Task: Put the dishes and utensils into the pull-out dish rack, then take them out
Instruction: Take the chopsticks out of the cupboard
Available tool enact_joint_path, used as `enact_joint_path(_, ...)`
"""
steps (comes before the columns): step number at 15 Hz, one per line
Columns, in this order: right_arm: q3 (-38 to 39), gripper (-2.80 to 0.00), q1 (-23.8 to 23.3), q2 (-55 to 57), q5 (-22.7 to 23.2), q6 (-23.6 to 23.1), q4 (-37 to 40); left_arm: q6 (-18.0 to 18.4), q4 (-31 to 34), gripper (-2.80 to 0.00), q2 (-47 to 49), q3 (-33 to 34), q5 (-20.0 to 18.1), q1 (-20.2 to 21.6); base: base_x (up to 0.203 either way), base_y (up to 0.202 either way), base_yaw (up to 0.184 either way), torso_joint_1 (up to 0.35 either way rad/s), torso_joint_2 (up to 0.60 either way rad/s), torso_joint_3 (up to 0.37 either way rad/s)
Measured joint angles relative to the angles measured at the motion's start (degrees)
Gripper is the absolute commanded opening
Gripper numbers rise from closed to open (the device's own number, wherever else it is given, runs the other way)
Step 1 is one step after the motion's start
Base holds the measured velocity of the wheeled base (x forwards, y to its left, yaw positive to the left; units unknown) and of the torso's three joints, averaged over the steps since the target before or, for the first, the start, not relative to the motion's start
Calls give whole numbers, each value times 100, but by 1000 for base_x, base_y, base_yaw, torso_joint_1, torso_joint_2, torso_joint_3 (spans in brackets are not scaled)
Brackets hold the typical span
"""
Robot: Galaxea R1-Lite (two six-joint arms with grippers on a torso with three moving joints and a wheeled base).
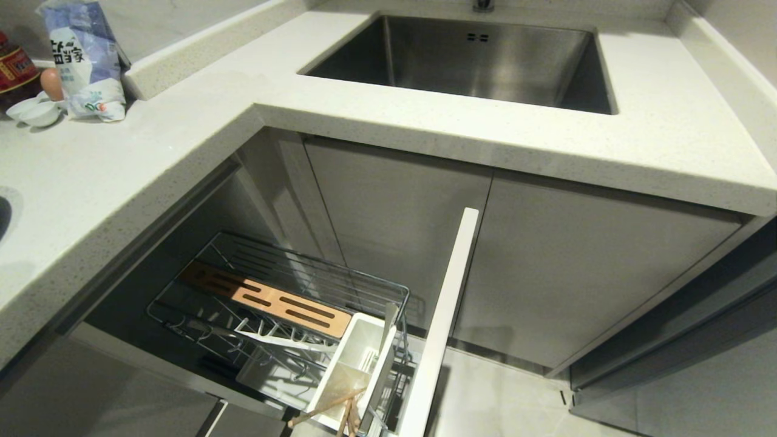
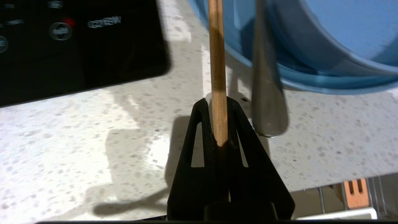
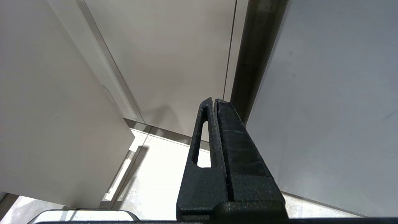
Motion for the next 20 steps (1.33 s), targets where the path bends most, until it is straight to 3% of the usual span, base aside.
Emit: enact_joint_path(20, 0, -280, 0, 0, 0, 1, 0, 13, -265, -280, 409, -46, -211, -53, 0, 0, 0, 0, 0, 0)
